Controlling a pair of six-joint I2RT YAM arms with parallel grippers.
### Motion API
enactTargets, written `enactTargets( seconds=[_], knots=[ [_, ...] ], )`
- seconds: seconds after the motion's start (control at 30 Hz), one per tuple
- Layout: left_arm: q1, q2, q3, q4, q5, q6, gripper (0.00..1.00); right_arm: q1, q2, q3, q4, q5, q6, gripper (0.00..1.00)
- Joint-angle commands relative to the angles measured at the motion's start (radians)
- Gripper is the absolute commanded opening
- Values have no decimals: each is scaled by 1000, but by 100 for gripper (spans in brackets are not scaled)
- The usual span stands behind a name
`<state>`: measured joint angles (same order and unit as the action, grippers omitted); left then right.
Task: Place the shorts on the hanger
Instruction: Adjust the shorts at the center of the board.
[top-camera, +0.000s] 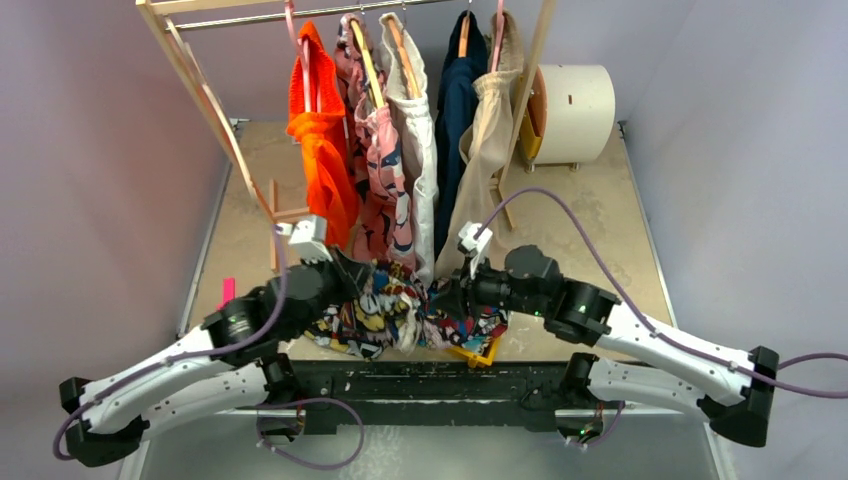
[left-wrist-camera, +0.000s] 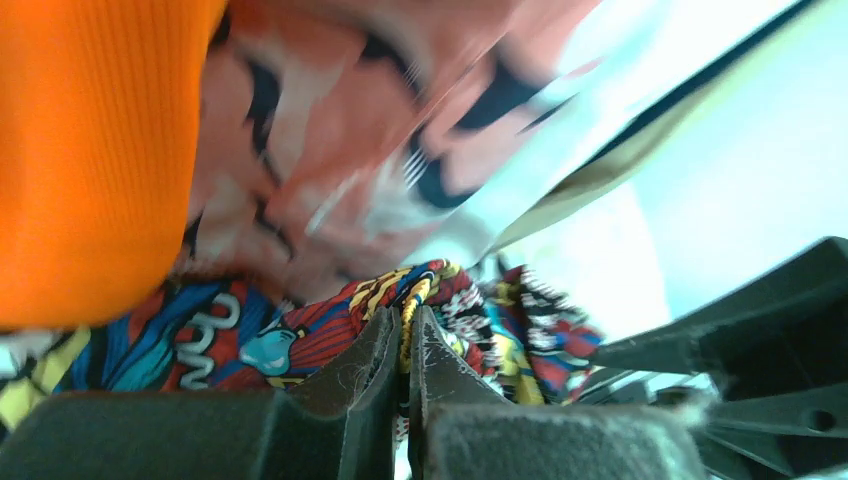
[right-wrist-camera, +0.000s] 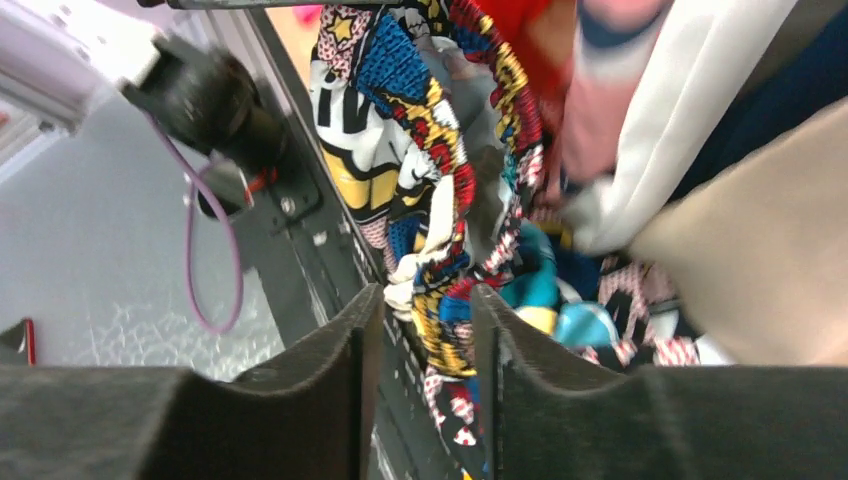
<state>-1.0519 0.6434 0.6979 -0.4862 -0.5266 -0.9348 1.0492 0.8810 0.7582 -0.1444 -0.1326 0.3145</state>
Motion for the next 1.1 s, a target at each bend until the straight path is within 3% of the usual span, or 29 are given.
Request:
enactTargets(
  seconds=[0.0, 0.1, 0.17, 0.43, 0.83, 0.97, 1.07],
  knots=[
    [3, -38, 226, 110, -66, 302, 0, 7, -24, 230, 8, 145, -119, 43],
    [4, -51, 299, 164, -17, 427, 0, 7, -42, 280, 20, 201, -153, 47],
    [3, -77, 268, 192, 37, 455, 0, 6, -67, 240, 43, 248, -145, 48],
    [3, -257, 4, 304, 131, 421, 0, 7, -153, 7, 64, 337, 43, 56],
    [3, -277, -1, 226, 191, 419, 0, 1, -58, -64, 27, 452, 217, 63],
    [3, -277, -6, 212, 200, 411, 0, -60, -35, -66, -9, 482, 307, 65],
    [4, -279, -8, 199, 206, 406, 0, -162, -17, -84, 28, 397, 330, 65]
  ],
)
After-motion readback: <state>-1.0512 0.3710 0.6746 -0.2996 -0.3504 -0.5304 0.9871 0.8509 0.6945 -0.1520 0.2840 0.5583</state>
